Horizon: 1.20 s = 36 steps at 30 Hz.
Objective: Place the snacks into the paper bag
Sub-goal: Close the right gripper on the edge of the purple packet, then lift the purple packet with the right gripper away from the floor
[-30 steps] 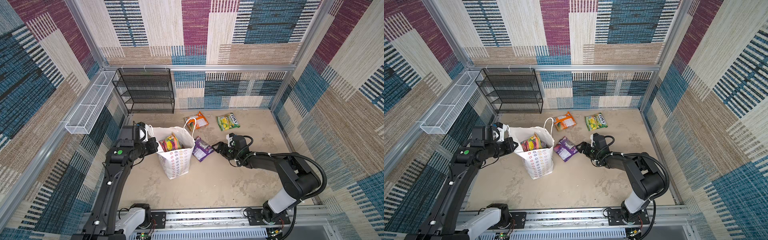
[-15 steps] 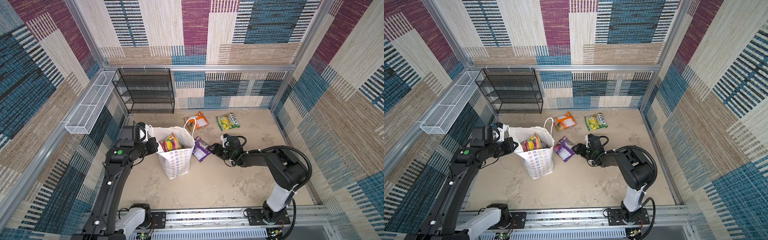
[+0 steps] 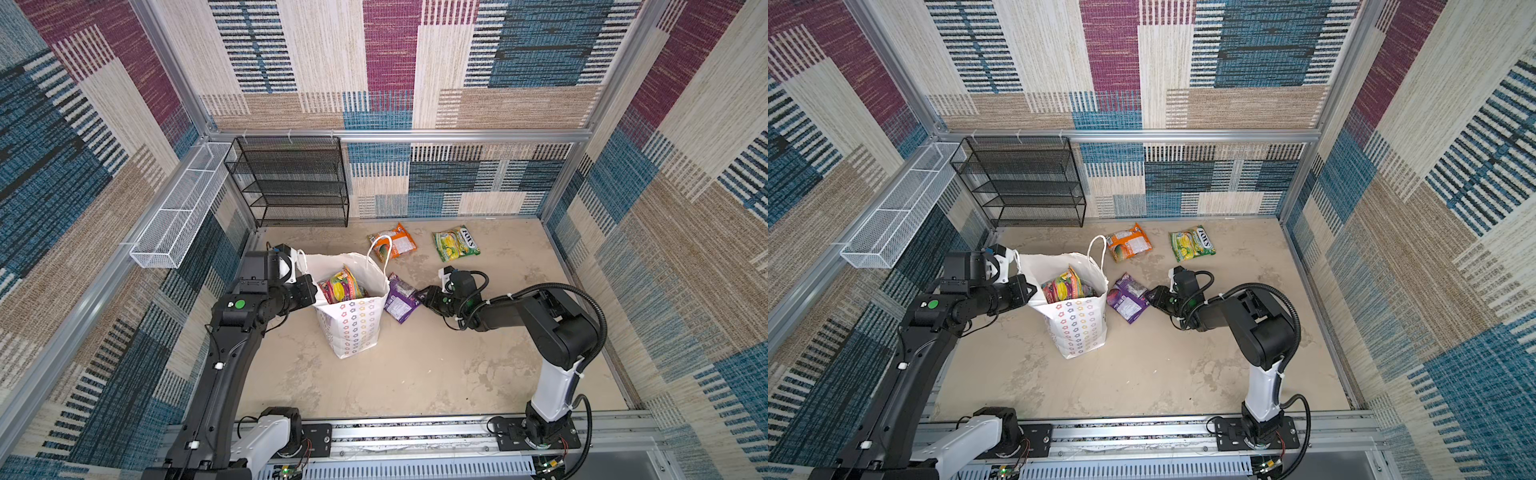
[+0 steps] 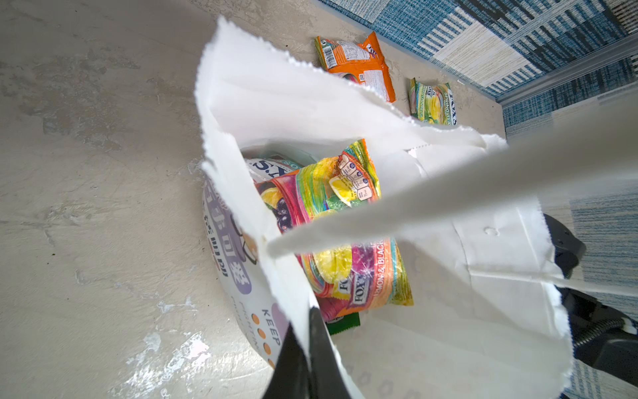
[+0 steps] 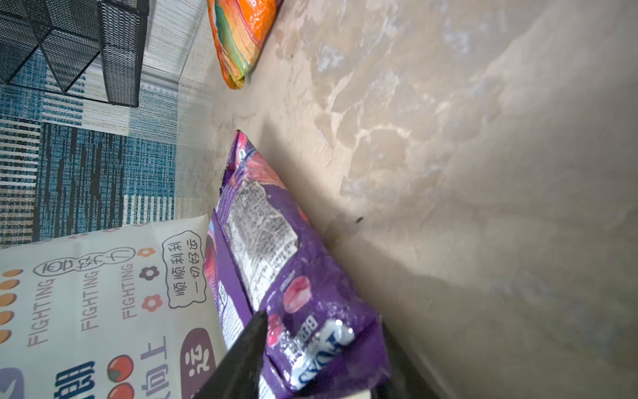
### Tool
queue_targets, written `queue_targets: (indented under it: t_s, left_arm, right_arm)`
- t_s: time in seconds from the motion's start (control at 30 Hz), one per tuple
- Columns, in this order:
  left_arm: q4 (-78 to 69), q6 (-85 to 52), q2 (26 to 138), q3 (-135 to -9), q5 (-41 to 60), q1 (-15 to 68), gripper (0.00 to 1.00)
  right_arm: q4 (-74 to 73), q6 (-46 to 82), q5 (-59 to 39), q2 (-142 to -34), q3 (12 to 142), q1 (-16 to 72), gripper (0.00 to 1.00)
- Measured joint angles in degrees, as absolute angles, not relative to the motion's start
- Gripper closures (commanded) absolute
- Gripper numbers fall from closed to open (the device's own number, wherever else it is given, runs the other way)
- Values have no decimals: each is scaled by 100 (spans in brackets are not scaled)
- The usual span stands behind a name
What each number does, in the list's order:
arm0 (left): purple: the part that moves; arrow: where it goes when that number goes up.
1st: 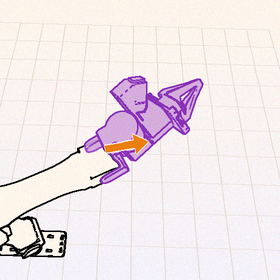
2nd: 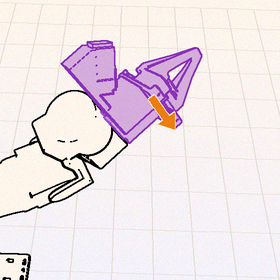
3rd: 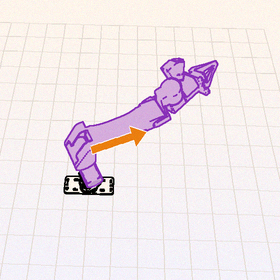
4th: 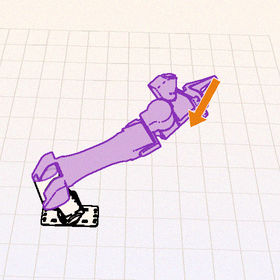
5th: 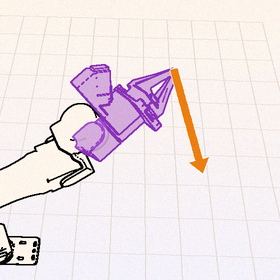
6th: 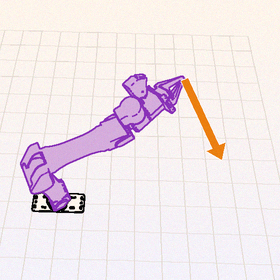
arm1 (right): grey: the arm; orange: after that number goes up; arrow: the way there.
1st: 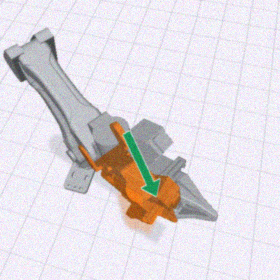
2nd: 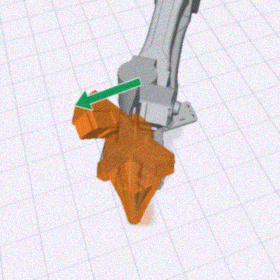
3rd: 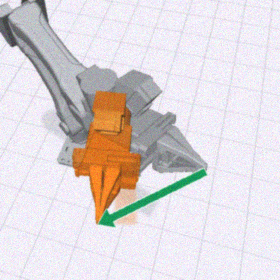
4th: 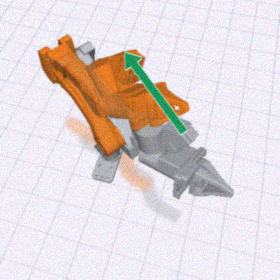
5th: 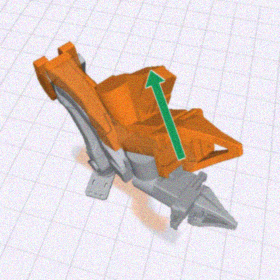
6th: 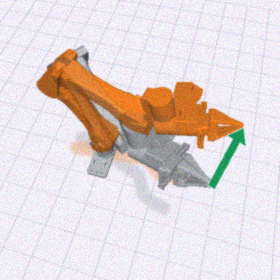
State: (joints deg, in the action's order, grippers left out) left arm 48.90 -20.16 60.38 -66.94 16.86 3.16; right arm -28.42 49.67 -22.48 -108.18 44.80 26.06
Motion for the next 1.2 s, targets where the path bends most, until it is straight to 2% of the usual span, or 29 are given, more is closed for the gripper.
queue_targets:
  t_s: [0.3, 0.47, 0.77, 1.0, 1.2]
  left_arm:
    - [4890, -2016, 6036, -6694, 1684, 316, 100]
    - [4890, -2016, 6034, -6694, 1684, 316, 100]
    - [4893, -2016, 6007, -6694, 1684, 316, 100]
    - [4921, -2016, 5990, -6694, 1684, 316, 100]
    - [4930, -2016, 5990, -6694, 1684, 316, 100]
  right_arm:
    - [-2987, 5092, -2261, -11056, 4539, 2602, 99]
    - [-2961, 5105, -2408, -10575, 4348, 2613, 100]
    - [-2370, 4886, -2482, -8311, 4075, 2637, 100]
    - [-1275, 4488, -2248, -6838, 4525, 2630, 100]
    - [-569, 4268, -2189, -6125, 5120, 2633, 100]
